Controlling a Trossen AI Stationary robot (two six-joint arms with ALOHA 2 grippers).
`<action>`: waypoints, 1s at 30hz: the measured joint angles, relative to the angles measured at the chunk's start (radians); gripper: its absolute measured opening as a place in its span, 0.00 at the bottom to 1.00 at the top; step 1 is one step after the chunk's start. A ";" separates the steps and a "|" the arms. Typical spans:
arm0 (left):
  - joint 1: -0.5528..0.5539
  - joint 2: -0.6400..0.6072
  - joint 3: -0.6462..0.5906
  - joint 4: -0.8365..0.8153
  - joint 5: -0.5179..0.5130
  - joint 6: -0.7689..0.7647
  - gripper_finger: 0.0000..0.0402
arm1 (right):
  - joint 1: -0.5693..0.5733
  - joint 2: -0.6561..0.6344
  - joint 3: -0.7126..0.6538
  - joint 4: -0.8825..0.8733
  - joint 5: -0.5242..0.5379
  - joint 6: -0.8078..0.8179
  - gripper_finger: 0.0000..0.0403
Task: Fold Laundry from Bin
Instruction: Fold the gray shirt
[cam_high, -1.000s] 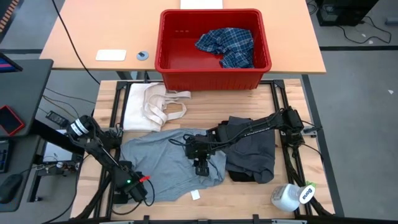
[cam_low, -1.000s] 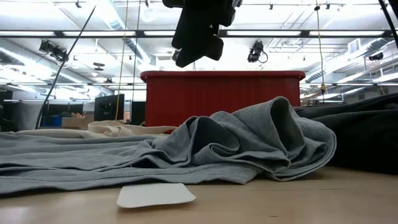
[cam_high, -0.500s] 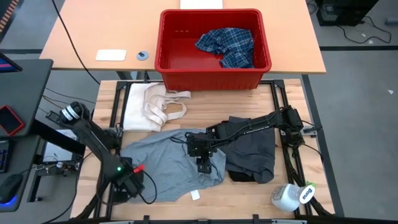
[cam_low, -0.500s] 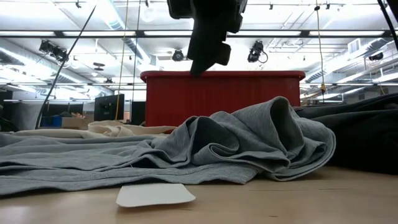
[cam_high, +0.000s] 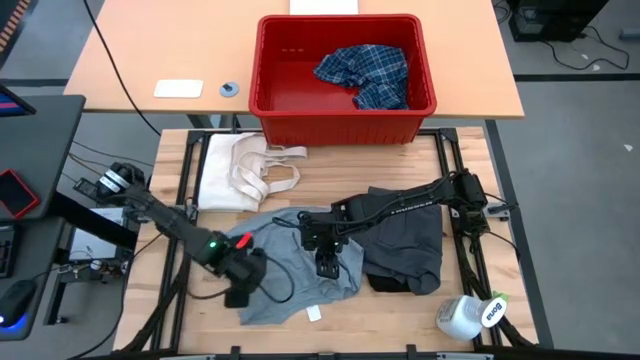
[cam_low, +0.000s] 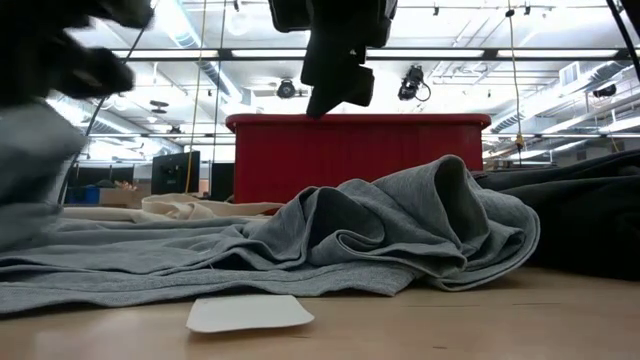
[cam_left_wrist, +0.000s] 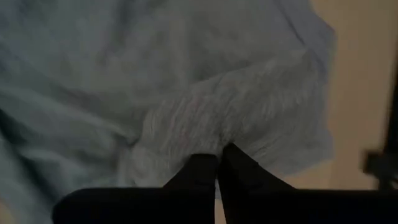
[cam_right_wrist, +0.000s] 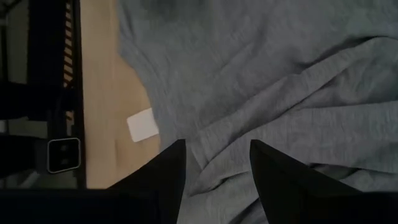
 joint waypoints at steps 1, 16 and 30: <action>0.019 0.008 -0.001 0.011 -0.014 0.022 0.02 | 0.000 0.000 0.000 0.000 -0.002 0.007 0.46; 0.204 0.208 -0.002 0.326 -0.049 0.309 0.02 | 0.002 -0.033 0.000 -0.050 0.016 0.168 0.46; 0.243 0.147 -0.002 0.305 -0.007 0.260 0.49 | -0.030 -0.116 0.001 -0.074 0.174 0.177 0.46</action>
